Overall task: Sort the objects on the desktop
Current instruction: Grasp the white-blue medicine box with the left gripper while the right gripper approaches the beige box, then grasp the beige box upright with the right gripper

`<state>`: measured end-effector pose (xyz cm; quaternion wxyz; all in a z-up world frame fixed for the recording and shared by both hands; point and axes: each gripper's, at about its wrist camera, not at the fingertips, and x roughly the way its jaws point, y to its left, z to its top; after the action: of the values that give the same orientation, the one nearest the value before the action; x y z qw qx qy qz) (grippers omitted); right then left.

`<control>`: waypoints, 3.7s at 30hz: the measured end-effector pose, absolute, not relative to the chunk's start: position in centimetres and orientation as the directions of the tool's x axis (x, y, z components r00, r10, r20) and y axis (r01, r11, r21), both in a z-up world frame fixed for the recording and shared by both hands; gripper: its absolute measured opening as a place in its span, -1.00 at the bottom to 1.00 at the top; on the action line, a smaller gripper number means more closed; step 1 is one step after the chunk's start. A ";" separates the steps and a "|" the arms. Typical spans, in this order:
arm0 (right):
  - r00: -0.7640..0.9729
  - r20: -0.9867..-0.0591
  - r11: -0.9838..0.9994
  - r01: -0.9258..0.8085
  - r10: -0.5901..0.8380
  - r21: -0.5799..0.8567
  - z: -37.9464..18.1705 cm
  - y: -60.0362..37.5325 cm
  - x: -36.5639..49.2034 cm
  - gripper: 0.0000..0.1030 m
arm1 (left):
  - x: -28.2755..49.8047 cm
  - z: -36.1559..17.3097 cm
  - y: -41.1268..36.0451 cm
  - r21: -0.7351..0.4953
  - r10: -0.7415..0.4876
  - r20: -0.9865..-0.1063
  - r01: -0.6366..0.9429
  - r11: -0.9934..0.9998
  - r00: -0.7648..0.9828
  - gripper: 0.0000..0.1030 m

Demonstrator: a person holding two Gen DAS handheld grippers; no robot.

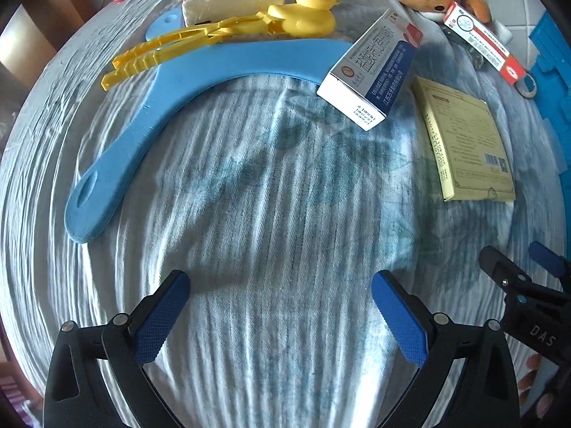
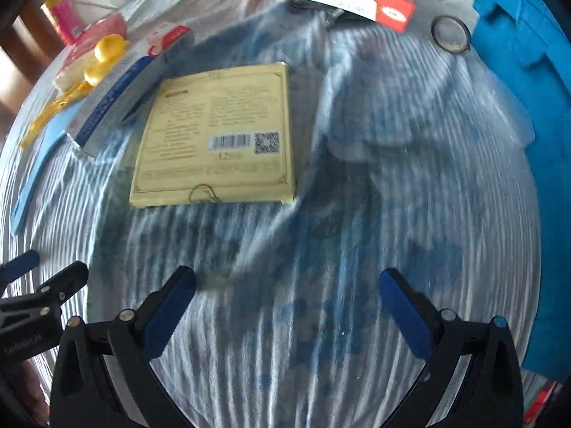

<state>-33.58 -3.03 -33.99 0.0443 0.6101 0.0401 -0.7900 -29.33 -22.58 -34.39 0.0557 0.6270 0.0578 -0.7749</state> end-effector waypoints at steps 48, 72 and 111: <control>-0.344 -0.936 -0.957 0.288 -0.068 -0.037 -32.0 -0.9 -41.6 -0.10 | -35.3 -33.4 -20.1 -0.017 -0.045 -0.909 0.145 -0.989 -0.414 0.12; -0.212 -0.757 -0.773 0.338 -0.618 0.537 -27.4 -5.6 -39.5 -0.25 | -30.4 -33.0 -22.2 -0.126 0.025 -0.931 0.254 -0.959 -0.364 -0.20; -0.096 -0.907 -0.778 0.557 -0.409 0.292 -29.1 -15.4 -35.6 -0.38 | -30.2 -33.4 -26.6 -0.050 -0.076 -0.931 0.332 -0.942 -0.356 -0.22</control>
<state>-35.59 -15.43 -29.06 0.3275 0.5872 0.0628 -0.7375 -30.20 -26.58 -33.43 0.1250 0.5535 0.1156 -0.8152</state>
